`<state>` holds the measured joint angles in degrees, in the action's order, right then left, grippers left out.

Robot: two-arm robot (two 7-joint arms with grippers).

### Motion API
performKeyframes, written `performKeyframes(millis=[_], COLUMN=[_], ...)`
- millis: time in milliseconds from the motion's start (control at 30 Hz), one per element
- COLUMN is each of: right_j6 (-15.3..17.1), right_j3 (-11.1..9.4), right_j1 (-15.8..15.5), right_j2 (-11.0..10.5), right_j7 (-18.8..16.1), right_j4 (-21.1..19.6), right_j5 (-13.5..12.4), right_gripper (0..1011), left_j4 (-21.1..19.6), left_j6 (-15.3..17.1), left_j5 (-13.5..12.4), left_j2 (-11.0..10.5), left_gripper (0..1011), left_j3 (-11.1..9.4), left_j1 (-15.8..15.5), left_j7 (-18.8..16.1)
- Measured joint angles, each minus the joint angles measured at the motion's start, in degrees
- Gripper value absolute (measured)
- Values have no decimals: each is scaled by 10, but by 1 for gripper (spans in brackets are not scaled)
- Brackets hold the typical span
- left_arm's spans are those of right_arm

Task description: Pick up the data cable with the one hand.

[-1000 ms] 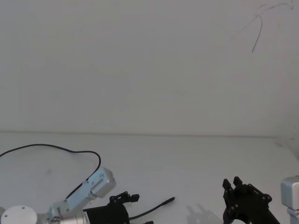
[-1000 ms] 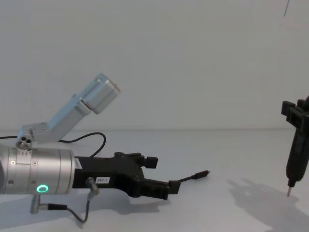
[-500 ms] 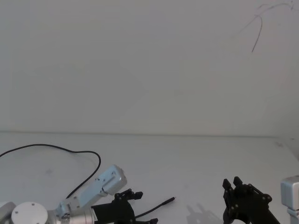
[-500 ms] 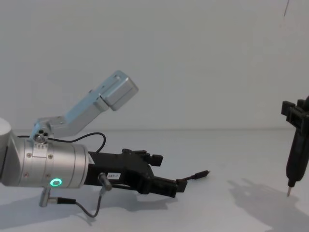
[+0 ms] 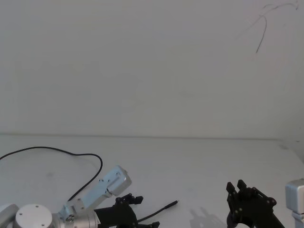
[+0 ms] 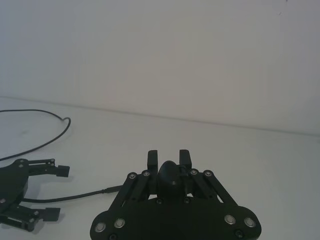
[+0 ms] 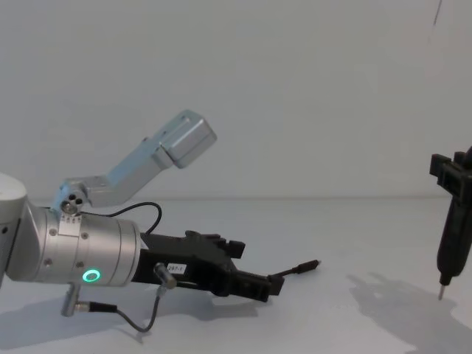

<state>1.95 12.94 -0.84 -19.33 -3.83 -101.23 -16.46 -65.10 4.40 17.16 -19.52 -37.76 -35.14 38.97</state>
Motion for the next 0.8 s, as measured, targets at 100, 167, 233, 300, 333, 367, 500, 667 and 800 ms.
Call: performKeyframes(millis=[100,167,233,300,333,367,500,667,800], right_j6=[0,0,0,0,0,0,0,0,0], right_j3=[0,0,0,0,0,0,0,0,0], right_j1=[0,0,0,0,0,0,0,0,0], right_j2=[0,0,0,0,0,0,0,0,0], right_j7=[0,0,0,0,0,0,0,0,0], right_j4=[0,0,0,0,0,0,0,0,0], right_j5=[0,0,0,0,0,0,0,0,0], right_gripper=[251,251,251,251,251,251,251,251,251], left_j4=[0,0,2,5,5,6,10,14,15], left_j6=[13,18,26,31,31,33,39,45,48], left_j5=[-3,-4,-6,-7,-7,-8,-10,-12,-13], left_j2=[1,1,2,4,4,5,8,11,12], left_gripper=[1001,1001,1001,1001,1001,1001,955,853,818], left_j3=[-1,-1,-2,-4,-4,-4,-5,-5,-6], left_j1=[0,0,-1,-2,-2,-3,-5,-7,-8], left_j7=[-3,-4,-5,-5,-5,-6,-7,-7,-8])
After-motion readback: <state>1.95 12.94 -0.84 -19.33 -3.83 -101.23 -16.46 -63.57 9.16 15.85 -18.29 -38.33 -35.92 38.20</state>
